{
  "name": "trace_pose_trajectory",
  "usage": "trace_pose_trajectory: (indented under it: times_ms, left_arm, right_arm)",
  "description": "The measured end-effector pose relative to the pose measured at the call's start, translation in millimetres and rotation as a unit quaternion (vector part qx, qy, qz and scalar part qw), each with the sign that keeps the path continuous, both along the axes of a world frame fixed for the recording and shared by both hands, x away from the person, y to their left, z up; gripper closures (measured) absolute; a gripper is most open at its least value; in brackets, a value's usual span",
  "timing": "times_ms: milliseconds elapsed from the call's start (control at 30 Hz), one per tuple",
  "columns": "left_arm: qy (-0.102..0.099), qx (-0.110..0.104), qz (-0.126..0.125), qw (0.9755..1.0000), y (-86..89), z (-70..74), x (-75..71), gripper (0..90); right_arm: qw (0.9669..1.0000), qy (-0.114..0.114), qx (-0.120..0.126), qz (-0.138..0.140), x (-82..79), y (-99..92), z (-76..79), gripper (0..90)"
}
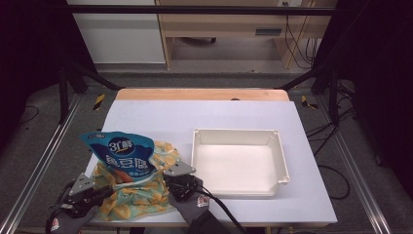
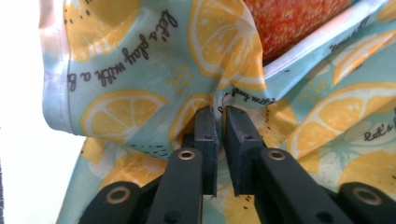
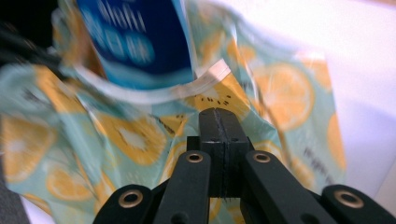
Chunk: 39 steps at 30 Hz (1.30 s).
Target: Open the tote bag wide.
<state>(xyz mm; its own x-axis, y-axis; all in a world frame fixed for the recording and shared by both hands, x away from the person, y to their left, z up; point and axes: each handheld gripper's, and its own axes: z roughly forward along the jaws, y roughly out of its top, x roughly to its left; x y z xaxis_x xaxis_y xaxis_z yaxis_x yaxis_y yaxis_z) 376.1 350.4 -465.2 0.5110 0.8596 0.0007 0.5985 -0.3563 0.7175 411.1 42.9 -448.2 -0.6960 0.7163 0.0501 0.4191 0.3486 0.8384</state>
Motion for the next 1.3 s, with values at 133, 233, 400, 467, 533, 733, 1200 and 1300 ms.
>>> trace_pose_trajectory:
  times_ms: [133,233,400,467,533,733,1200,1300]
  left_arm:
    - [-0.016,-0.022,0.007,0.9996,2.8,6.8,-3.6,76.4]
    - [-0.031,-0.035,0.011,0.9988,5.7,14.0,-6.1,73.9]
    - [-0.080,-0.071,0.037,0.9936,15.4,37.5,-13.4,71.6]
    - [-0.099,-0.075,0.042,0.9914,17.7,47.6,-14.6,72.6]
    - [-0.117,-0.074,0.046,0.9893,17.3,57.1,-13.4,73.8]
    - [-0.133,-0.075,0.046,0.9873,11.2,69.3,1.9,78.4]
    - [-0.047,-0.038,0.056,0.9966,15.0,19.4,29.2,86.9]
    - [-0.031,-0.024,0.052,0.9979,13.7,10.6,29.5,88.6]
  right_arm:
    - [0.9998,0.013,-0.015,-0.004,-1.6,1.7,-14.1,90.0]
    - [0.9997,0.018,-0.017,-0.003,-2.8,2.9,-18.7,90.0]
    - [0.9995,0.026,-0.016,0.001,-3.5,5.2,-28.9,90.0]
    - [0.9994,0.028,-0.019,0.003,-3.6,5.8,-31.5,90.0]
    - [0.9992,0.031,-0.023,0.004,-3.8,6.5,-33.2,90.0]
    - [0.9990,0.035,-0.025,0.008,-4.2,7.8,-35.9,90.0]
    - [0.9989,0.039,-0.023,0.011,-4.1,6.3,-37.0,90.0]
    - [0.9989,0.038,-0.024,0.010,-3.6,5.9,-37.4,90.0]
